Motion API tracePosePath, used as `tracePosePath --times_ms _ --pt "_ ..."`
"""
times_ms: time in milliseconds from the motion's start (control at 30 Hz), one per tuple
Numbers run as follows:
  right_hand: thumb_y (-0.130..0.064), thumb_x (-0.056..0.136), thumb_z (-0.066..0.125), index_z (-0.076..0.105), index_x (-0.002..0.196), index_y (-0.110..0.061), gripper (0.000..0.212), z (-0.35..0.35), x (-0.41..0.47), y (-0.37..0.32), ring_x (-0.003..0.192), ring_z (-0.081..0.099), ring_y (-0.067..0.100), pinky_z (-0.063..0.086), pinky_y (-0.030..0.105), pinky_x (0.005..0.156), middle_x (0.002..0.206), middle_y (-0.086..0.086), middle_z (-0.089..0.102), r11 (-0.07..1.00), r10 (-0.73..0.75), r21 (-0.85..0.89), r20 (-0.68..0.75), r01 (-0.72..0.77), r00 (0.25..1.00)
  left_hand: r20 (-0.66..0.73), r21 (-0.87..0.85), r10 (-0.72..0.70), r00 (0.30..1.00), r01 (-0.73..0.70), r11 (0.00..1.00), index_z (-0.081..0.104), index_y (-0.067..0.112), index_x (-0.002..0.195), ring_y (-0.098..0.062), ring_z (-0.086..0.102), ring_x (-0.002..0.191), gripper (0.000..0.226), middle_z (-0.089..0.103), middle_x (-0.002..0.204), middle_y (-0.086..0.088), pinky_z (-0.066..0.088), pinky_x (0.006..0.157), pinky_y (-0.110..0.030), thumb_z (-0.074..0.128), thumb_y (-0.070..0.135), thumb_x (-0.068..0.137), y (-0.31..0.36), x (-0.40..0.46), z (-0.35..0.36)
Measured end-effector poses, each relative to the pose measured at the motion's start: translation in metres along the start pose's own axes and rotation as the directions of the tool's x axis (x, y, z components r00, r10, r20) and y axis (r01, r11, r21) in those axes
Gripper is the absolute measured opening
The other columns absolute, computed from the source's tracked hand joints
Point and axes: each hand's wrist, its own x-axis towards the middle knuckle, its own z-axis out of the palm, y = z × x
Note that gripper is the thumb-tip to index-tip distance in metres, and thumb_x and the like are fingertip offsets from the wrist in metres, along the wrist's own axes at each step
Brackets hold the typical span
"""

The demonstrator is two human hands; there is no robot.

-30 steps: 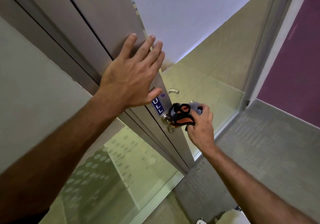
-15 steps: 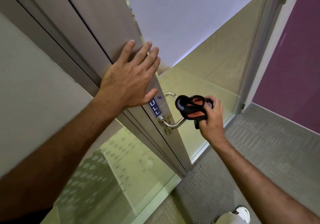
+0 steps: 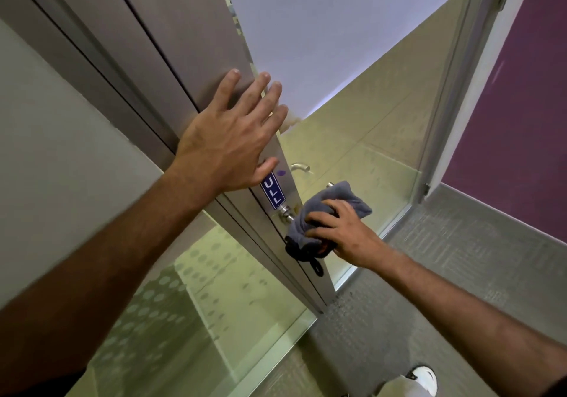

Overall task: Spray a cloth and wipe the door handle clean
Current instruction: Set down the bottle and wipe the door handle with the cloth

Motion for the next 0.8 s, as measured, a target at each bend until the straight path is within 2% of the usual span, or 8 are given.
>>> tracePosePath --times_ms 67,167,233,333,433,567,633,800 --pt "-0.018 0.072 0.084 0.071 0.11 -0.031 0.042 -0.013 0.009 0.01 0.121 0.043 0.029 0.049 0.045 0.091 0.133 -0.005 0.058 0.993 -0.095 -0.059 0.083 0.1 0.992 -0.003 0.012 -0.002 1.0 0.002 1.0 0.024 0.012 0.158 -0.037 0.018 0.155 0.088 0.02 0.167 -0.02 0.01 0.123 -0.058 0.021 0.072 0.093 0.0 -0.001 0.001" --pt "-0.026 0.078 0.08 0.07 0.113 -0.037 0.039 -0.031 0.016 0.025 0.14 0.032 0.037 0.04 0.06 0.107 0.144 -0.008 0.05 0.98 -0.147 -0.104 0.18 0.167 0.973 0.003 0.013 0.007 1.0 -0.007 1.0 0.026 0.012 0.157 -0.037 0.019 0.155 0.088 0.021 0.167 -0.02 0.013 0.123 -0.058 0.023 0.072 0.093 0.0 0.0 0.0" --pt "-0.031 0.082 0.07 0.065 0.122 -0.045 0.043 -0.035 0.013 0.034 0.152 0.008 0.042 0.011 0.069 0.118 0.16 -0.013 0.033 0.991 -0.095 -0.068 0.245 0.115 0.965 -0.003 0.002 0.006 1.0 -0.006 1.0 0.028 0.011 0.156 -0.037 0.02 0.155 0.087 0.022 0.166 -0.02 0.012 0.123 -0.059 0.026 0.071 0.093 0.0 0.0 -0.001" --pt "-0.051 0.082 0.056 0.056 0.134 -0.051 0.052 -0.032 0.007 0.031 0.152 -0.021 0.032 -0.021 0.059 0.114 0.167 -0.02 0.01 0.994 0.041 0.084 0.31 -0.071 0.95 -0.009 -0.001 0.0 1.0 0.0 1.0 0.03 0.011 0.155 -0.036 0.021 0.154 0.087 0.024 0.166 -0.02 0.011 0.122 -0.058 0.027 0.072 0.092 0.0 0.0 0.001" --pt "-0.064 0.086 0.054 0.059 0.13 -0.041 0.05 -0.019 0.01 0.005 0.155 -0.001 0.034 -0.006 0.063 0.12 0.162 -0.013 0.031 0.97 0.195 0.111 0.17 -0.216 0.966 -0.002 -0.007 0.002 1.0 -0.002 1.0 0.031 0.012 0.155 -0.036 0.021 0.154 0.087 0.024 0.166 -0.019 0.01 0.122 -0.059 0.027 0.072 0.092 0.001 0.001 0.001" --pt "-0.038 0.08 0.078 0.039 0.14 -0.022 0.073 0.008 0.025 -0.033 0.142 0.039 0.03 0.021 0.046 0.119 0.153 0.004 0.043 0.873 0.443 0.239 -0.028 -0.425 0.896 0.01 -0.004 -0.007 1.0 0.007 1.0 0.031 0.014 0.155 -0.035 0.019 0.155 0.086 0.023 0.167 -0.019 0.009 0.122 -0.058 0.025 0.072 0.092 0.001 0.001 0.001" --pt "-0.032 0.078 0.082 0.043 0.134 -0.019 0.07 0.017 0.035 -0.046 0.128 0.05 0.026 0.039 0.039 0.108 0.144 0.007 0.047 0.817 0.537 0.309 -0.099 -0.487 0.838 0.013 -0.011 -0.004 1.0 0.004 1.0 0.033 0.014 0.154 -0.036 0.02 0.155 0.085 0.023 0.166 -0.019 0.011 0.122 -0.059 0.025 0.072 0.092 0.001 0.001 0.0" --pt "-0.017 0.075 0.086 0.06 0.116 -0.012 0.048 0.029 0.051 -0.064 0.099 0.061 0.025 0.056 0.041 0.088 0.113 0.009 0.064 0.894 0.433 0.231 -0.226 -0.384 0.873 0.007 -0.031 -0.006 1.0 0.006 0.999 0.037 0.013 0.152 -0.035 0.021 0.155 0.083 0.024 0.166 -0.019 0.012 0.122 -0.059 0.027 0.071 0.093 0.0 -0.001 -0.002"
